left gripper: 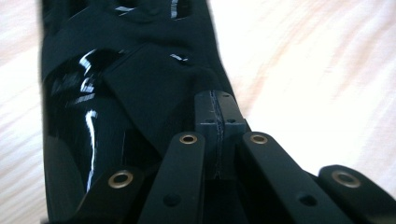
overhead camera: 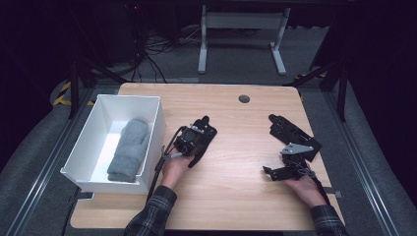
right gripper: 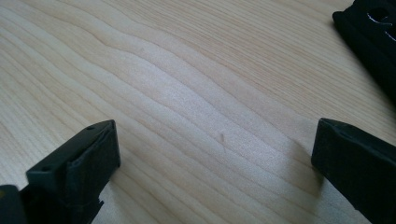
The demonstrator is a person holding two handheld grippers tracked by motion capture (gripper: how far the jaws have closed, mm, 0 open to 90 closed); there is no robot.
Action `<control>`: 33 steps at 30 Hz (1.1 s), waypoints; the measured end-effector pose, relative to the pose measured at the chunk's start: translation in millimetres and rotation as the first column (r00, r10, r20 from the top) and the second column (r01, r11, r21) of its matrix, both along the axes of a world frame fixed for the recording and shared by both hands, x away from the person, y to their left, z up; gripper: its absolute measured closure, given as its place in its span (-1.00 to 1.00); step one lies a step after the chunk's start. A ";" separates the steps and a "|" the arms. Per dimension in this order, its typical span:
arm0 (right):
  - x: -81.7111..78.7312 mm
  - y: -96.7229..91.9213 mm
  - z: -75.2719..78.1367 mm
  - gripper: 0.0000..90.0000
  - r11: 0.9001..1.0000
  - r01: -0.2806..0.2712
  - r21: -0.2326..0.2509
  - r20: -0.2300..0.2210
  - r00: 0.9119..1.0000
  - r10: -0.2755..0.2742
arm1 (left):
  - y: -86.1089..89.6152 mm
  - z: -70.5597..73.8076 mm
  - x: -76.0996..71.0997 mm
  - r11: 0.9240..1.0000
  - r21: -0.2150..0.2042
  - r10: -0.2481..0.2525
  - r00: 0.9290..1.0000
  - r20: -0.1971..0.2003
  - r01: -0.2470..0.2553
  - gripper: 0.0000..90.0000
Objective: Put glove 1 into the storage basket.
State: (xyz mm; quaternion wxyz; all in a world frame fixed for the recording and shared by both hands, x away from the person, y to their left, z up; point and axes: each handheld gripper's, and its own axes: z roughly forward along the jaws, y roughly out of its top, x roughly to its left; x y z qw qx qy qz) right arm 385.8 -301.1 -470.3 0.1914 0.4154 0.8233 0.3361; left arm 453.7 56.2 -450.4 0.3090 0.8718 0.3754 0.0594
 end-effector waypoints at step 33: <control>0.1 0.0 0.1 -0.97 1.000 -0.006 -0.001 -0.001 1.000 0.006 | 15.6 8.9 6.7 0.998 -0.060 0.037 0.999 0.013 -0.036 1.00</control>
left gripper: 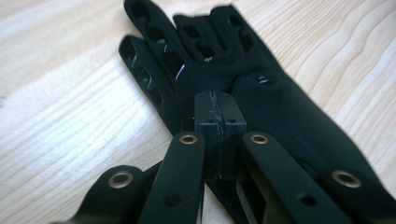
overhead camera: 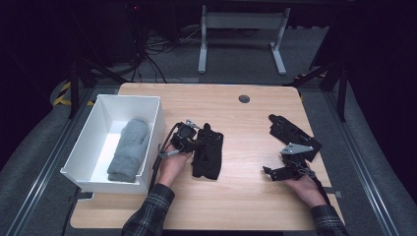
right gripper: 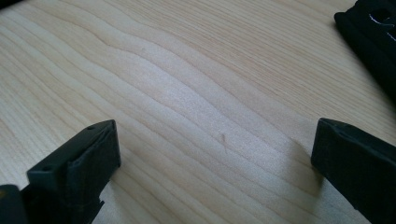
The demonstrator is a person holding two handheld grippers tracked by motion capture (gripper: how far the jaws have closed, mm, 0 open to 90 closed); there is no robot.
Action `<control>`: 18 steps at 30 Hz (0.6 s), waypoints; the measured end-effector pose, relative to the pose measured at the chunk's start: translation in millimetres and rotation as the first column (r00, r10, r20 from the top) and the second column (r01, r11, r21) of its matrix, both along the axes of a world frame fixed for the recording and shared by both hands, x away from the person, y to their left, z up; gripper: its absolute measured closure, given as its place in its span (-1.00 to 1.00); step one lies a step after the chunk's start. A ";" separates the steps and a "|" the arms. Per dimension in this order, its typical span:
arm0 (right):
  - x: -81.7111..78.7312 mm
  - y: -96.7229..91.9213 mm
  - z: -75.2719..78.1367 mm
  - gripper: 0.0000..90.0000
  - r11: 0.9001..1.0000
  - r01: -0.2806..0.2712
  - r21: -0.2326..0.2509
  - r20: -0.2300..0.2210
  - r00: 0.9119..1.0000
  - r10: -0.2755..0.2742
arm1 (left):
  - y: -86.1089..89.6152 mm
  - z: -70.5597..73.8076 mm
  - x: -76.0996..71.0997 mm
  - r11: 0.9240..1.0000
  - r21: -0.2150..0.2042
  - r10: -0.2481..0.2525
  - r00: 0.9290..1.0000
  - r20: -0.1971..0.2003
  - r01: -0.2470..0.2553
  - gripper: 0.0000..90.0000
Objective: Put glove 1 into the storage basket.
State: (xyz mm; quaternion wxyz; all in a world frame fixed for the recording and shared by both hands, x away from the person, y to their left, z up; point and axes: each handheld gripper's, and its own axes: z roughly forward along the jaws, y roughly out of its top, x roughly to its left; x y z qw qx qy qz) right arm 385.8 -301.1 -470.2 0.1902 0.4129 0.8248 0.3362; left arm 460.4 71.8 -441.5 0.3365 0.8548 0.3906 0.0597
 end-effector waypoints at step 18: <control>0.0 0.1 0.0 -0.97 1.000 0.000 0.000 0.000 1.000 0.000 | -25.6 -11.3 -21.9 0.989 0.019 -0.145 0.989 -0.030 0.145 1.00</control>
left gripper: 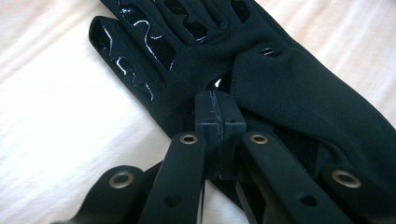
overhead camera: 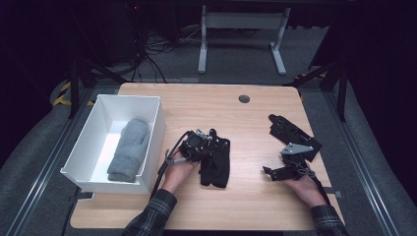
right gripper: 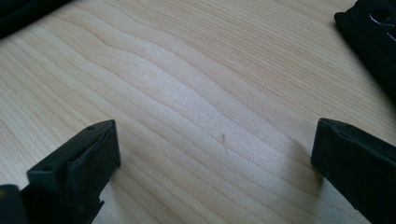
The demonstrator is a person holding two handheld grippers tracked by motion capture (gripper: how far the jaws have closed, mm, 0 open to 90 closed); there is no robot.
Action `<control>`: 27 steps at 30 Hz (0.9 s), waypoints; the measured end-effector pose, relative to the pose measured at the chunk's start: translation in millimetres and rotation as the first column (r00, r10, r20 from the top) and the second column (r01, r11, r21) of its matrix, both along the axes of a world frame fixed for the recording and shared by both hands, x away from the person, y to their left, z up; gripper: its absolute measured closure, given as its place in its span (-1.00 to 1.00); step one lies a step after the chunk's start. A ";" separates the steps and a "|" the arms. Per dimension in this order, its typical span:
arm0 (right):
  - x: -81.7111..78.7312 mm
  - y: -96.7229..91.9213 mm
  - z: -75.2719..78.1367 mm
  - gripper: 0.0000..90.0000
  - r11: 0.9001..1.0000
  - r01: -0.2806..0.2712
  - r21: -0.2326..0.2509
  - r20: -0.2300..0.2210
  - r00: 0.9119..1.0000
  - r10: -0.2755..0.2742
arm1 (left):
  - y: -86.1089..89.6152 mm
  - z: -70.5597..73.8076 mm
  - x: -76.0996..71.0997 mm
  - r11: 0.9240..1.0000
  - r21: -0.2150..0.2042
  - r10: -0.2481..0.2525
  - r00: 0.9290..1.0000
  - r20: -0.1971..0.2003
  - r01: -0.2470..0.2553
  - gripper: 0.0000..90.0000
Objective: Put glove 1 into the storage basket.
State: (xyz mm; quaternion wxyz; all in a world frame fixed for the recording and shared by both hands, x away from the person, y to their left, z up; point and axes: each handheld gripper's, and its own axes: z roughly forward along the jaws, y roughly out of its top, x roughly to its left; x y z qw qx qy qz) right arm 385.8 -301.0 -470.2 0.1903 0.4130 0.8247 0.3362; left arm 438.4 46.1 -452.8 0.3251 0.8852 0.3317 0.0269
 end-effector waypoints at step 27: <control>0.0 0.1 0.0 -0.97 1.000 0.000 0.001 0.000 1.000 0.000 | -7.0 10.3 -45.1 0.996 -0.082 -0.047 0.999 0.011 0.048 0.54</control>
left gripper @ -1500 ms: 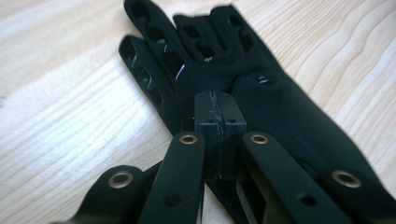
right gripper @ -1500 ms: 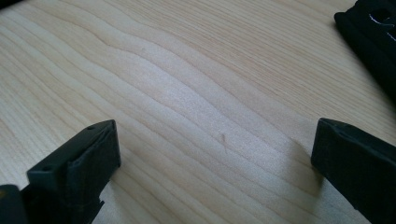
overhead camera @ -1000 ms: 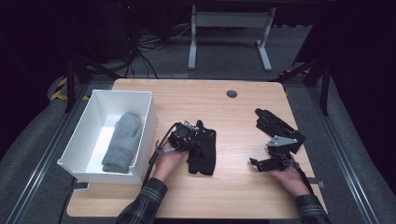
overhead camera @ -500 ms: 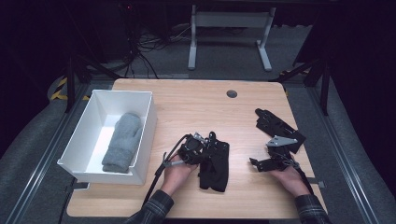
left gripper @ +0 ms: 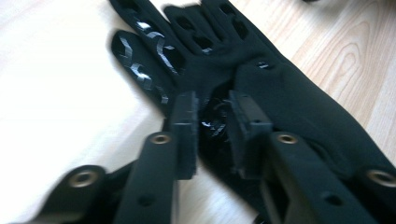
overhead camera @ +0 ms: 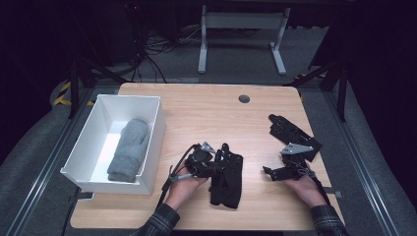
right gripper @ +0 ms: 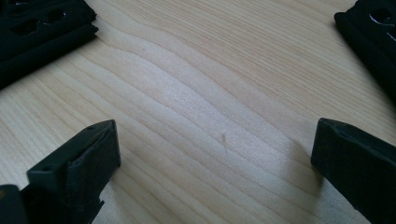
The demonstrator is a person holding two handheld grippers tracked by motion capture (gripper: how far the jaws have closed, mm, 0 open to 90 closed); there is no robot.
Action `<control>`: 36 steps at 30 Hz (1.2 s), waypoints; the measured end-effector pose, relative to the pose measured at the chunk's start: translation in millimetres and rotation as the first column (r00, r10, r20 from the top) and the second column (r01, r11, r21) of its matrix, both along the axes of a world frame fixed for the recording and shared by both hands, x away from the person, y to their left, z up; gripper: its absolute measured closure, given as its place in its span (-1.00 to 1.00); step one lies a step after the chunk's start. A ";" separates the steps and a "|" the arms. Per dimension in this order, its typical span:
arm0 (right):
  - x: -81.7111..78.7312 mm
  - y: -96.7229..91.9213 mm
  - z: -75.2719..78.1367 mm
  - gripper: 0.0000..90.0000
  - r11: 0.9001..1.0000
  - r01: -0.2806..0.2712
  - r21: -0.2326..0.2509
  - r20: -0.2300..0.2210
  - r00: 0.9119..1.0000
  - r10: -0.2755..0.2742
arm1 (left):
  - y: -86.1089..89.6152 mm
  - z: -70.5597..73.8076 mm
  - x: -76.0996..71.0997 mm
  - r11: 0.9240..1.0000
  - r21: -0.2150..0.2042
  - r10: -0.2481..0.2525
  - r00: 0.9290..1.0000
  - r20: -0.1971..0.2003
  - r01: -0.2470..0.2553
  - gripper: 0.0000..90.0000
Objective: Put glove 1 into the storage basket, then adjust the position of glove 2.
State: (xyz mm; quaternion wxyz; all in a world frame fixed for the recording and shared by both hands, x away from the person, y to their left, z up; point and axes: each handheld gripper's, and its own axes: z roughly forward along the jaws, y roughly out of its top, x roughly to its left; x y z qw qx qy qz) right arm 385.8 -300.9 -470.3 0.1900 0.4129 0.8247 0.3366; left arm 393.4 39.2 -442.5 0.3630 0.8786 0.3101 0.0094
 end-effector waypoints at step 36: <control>6.0 -10.0 41.1 0.38 1.000 -0.019 0.005 0.070 0.997 0.019 | 50.2 -34.9 6.3 0.991 0.076 0.094 0.980 0.177 -0.109 -1.00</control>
